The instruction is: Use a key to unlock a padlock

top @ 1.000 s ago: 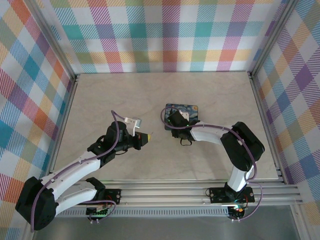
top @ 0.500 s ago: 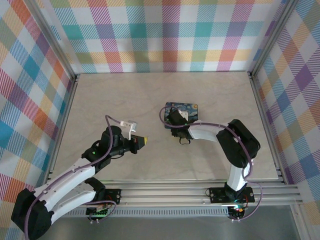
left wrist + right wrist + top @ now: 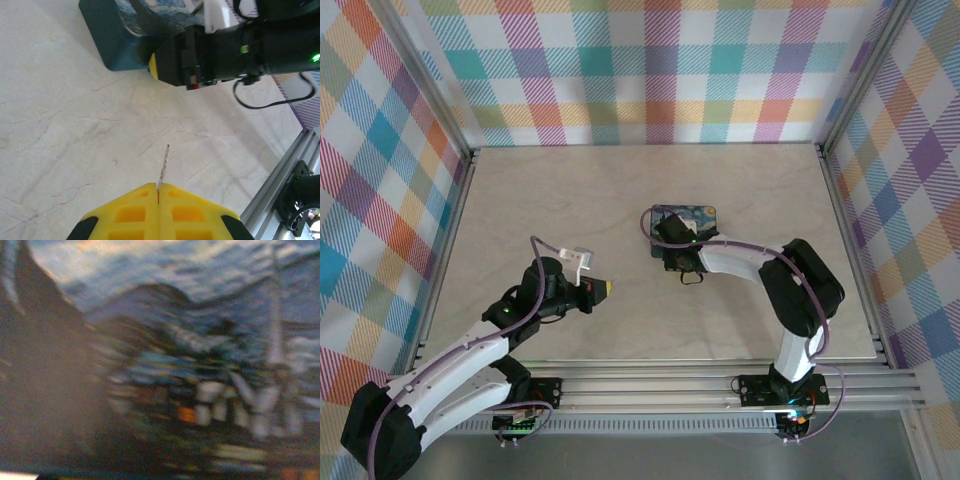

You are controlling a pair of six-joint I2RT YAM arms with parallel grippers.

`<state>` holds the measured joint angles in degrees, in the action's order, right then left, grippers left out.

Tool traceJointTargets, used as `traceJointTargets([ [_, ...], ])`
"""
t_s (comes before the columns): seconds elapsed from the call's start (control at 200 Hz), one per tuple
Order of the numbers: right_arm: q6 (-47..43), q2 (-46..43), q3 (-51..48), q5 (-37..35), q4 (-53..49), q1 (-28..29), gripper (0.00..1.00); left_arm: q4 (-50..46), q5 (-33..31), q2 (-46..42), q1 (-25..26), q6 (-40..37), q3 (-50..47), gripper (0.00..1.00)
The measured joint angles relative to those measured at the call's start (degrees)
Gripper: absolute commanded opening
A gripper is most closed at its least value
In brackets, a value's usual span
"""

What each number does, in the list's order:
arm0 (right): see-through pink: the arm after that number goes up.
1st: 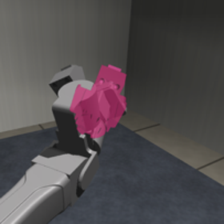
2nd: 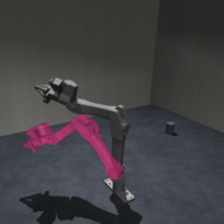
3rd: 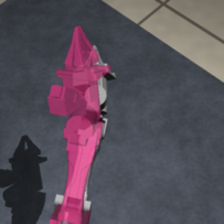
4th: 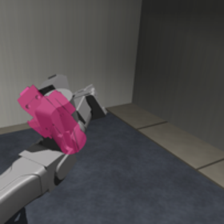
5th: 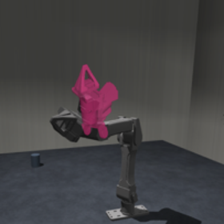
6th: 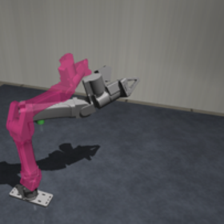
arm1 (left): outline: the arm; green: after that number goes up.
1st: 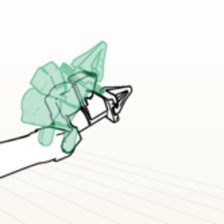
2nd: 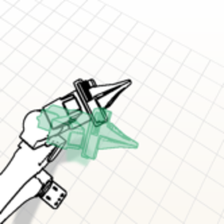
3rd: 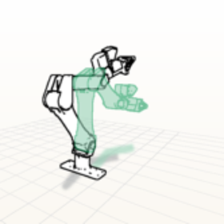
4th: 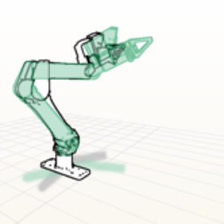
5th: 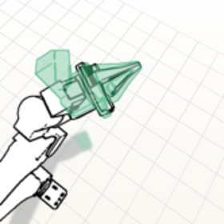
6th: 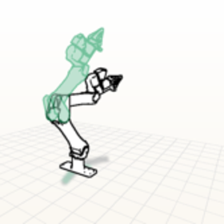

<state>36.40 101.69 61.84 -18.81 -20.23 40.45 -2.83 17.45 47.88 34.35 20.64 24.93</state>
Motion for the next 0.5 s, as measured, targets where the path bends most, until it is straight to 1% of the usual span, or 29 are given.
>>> traceJointTargets([
  [0.125, -0.1, -3.4, 2.0, 5.6, -6.1, -0.8, 0.01, 3.7, 1.1, 3.1, 0.0, -0.8, -0.4, 0.0],
  [0.26, 0.0, -6.6, 4.5, 11.9, -11.6, -2.3, 0.0, 11.0, 1.6, 8.4, 0.5, -1.9, -0.9, 0.0],
  [0.5, 0.9, -9.2, 6.1, 26.3, -17.3, -6.2, 0.0, 23.5, 3.0, 19.5, 4.0, -2.4, -0.9, 0.0],
])
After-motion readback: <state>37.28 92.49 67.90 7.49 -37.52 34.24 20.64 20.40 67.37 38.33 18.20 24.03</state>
